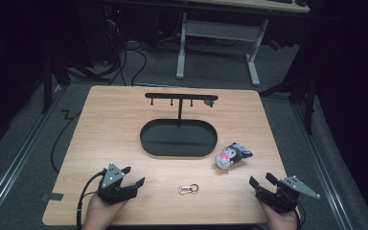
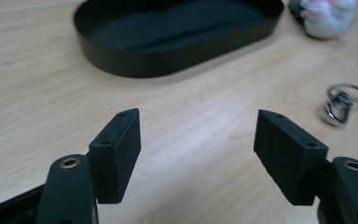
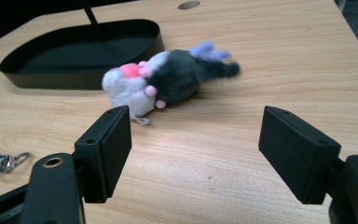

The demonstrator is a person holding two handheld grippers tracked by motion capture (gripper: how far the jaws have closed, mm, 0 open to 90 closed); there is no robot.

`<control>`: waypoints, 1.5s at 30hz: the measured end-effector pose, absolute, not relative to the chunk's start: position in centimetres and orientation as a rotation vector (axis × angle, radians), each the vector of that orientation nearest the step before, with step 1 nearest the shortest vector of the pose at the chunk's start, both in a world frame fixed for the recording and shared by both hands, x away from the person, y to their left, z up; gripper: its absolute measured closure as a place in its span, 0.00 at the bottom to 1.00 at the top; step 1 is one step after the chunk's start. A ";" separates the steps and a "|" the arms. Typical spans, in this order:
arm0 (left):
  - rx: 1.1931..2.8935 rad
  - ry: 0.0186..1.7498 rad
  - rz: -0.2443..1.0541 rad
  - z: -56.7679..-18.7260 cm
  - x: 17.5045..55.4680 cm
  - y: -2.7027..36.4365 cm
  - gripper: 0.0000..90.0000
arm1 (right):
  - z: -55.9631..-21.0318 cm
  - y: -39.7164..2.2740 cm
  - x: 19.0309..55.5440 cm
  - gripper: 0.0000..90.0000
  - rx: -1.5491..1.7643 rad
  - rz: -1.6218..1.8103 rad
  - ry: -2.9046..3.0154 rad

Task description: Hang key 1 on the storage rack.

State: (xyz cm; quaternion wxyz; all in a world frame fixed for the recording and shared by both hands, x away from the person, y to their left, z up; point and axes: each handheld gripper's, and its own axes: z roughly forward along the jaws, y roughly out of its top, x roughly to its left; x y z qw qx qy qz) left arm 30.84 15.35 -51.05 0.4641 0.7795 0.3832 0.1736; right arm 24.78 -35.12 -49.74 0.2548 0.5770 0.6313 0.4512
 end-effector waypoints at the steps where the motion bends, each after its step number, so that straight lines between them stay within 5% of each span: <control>1: 1.895 0.958 0.418 -51.1 31.1 15.8 0.36 | -49.8 -35.0 24.8 0.29 1.559 1.221 1.726; 17: 1.915 0.968 0.449 -51.1 31.2 16.8 0.36 | -50.2 -34.7 25.8 0.35 1.518 1.213 1.796; 22: 1.949 0.983 0.505 -51.2 30.4 18.7 0.37 | -50.2 -33.4 26.3 0.52 1.476 1.215 1.872; 28: 1.903 1.023 0.528 -51.4 29.8 20.0 0.36 | -49.8 -31.4 27.3 1.00 1.399 1.184 1.931; 45: 1.874 1.135 0.580 -52.0 26.4 23.9 0.36 | -51.5 -23.8 32.8 1.00 1.304 1.030 2.117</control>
